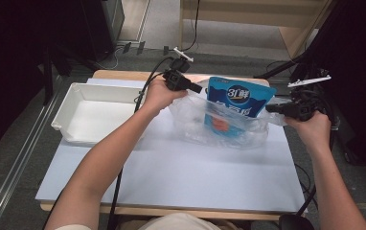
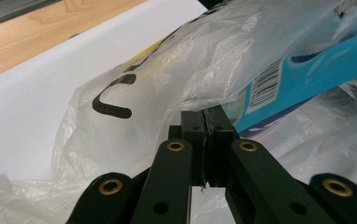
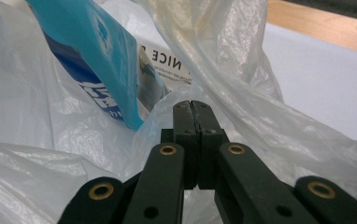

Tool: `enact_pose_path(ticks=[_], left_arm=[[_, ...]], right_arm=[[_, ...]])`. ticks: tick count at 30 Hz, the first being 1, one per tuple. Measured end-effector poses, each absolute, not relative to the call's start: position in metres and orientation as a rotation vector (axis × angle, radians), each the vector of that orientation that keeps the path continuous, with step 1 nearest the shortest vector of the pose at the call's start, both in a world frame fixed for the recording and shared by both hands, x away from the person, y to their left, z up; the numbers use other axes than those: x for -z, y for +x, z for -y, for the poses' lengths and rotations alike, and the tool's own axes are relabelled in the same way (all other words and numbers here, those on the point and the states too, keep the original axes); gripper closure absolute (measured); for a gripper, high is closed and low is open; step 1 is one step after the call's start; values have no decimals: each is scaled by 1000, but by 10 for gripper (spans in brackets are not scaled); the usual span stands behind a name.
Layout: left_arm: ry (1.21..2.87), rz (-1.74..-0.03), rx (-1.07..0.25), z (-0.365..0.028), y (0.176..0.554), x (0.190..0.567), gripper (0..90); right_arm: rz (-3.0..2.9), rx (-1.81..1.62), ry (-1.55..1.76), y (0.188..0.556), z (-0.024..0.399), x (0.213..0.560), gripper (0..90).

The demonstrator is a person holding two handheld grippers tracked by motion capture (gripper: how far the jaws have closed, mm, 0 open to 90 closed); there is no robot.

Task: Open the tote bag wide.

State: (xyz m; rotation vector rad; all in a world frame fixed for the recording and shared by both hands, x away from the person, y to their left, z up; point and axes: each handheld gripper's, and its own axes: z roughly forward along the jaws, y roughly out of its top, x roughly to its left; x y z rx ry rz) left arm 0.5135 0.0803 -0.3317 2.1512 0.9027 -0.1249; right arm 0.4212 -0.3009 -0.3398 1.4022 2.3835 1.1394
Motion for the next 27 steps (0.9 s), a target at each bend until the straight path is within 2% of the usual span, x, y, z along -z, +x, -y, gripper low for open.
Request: enact_pose_path(ticks=[27], left_arm=[[2162,-951,126,-81,513,375,897]], right_arm=[[-2389,-1151,1461,426,296,377,900]])
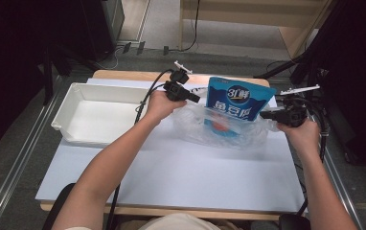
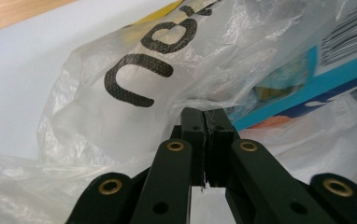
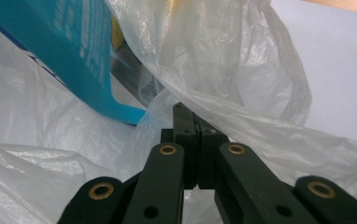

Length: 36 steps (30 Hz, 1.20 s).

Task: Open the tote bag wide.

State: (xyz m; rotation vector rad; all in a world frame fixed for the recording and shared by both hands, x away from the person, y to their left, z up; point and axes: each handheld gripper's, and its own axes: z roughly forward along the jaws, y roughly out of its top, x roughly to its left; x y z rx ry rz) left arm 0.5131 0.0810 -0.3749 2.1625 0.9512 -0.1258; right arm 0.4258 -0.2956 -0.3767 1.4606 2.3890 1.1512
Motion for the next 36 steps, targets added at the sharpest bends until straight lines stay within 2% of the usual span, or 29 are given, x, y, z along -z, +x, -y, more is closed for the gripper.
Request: enact_pose_path(ticks=[15,36], left_arm=[[2156,-992,144,-82,517,399,898],[2173,-1082,96,-89,525,430,900]], right_arm=[[-2365,-1141,1524,425,299,406,900],[-2326,-1039,1622,422,306,449,900]])
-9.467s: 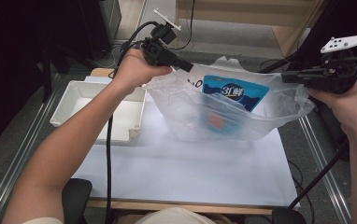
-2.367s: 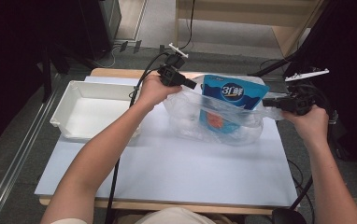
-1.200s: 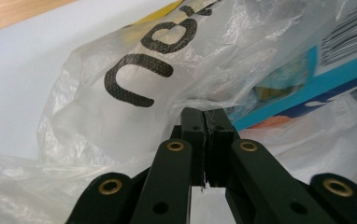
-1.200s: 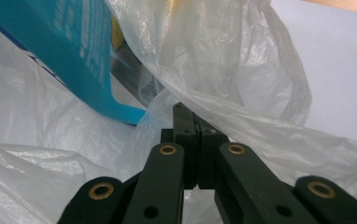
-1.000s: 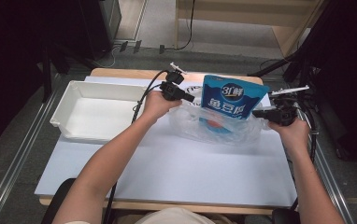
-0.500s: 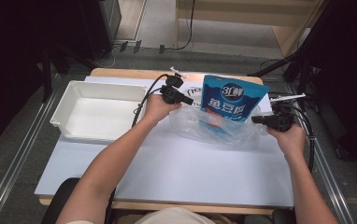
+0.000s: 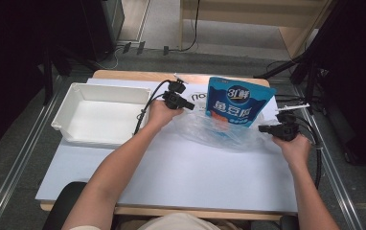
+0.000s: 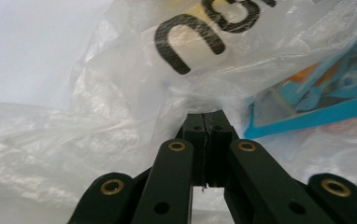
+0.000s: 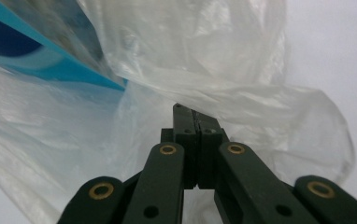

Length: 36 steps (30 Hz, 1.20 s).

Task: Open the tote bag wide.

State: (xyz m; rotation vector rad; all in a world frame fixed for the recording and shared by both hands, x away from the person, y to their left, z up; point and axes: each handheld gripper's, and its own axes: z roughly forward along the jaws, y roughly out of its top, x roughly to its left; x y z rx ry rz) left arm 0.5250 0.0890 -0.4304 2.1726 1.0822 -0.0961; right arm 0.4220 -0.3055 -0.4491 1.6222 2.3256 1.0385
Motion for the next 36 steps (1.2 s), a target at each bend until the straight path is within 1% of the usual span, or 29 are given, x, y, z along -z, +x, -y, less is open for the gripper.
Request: enact_pose_path(ticks=[7,15,24,36], left_arm=[[2152,-1125,84,-94,528,440,900],[2165,-1128,51,-93,530,450,900],[2187,-1134,27,-91,531,457,900],[2164,-1181,31,-98,533,461,900]], right_arm=[[-2299,-993,1671,418,315,461,900],[-2274,-1009,1691,413,327,475,900],[-2258,-954,1668,406,334,474,900],[-2236,-950,1706,404,345,474,900]])
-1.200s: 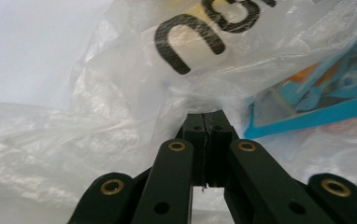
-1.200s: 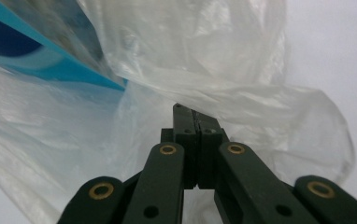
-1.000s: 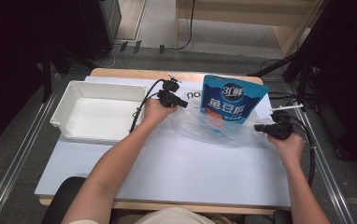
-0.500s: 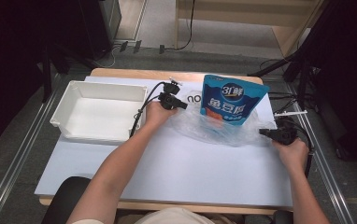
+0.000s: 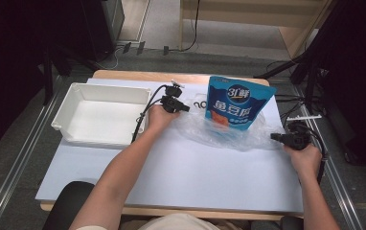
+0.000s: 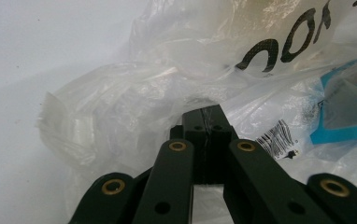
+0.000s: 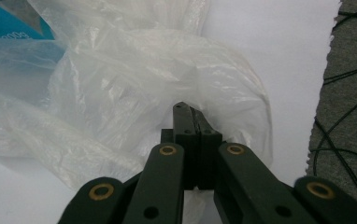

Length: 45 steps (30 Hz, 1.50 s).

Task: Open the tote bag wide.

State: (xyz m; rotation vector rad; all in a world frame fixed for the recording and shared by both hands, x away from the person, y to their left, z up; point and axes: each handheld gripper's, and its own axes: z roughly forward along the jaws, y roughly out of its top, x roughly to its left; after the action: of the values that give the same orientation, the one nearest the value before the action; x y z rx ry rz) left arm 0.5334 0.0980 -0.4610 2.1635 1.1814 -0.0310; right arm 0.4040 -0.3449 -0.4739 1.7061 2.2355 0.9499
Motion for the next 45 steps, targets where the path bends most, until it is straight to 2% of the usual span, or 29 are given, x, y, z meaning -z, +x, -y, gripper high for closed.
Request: enact_pose_path(ticks=[9,13,28,32,36,45], left_arm=[[2152,-1217,19,-99,533,459,900],[2137,-1181,15,-96,530,449,900],[2121,-1018,7,-87,504,391,900],[2112,-997,24,-78,498,382,900],[2117,-976,49,-68,493,384,900],[2114,-1028,88,-60,488,411,900]], right_arm=[[-2194,-927,1740,404,351,474,900],[-2214,-946,1718,402,347,465,900],[-2297,-1144,1495,383,330,394,863],[-2307,-1188,1415,382,319,374,900],[-2313,-1186,1405,400,313,371,900],[-2358,-1131,1423,447,301,397,900]])
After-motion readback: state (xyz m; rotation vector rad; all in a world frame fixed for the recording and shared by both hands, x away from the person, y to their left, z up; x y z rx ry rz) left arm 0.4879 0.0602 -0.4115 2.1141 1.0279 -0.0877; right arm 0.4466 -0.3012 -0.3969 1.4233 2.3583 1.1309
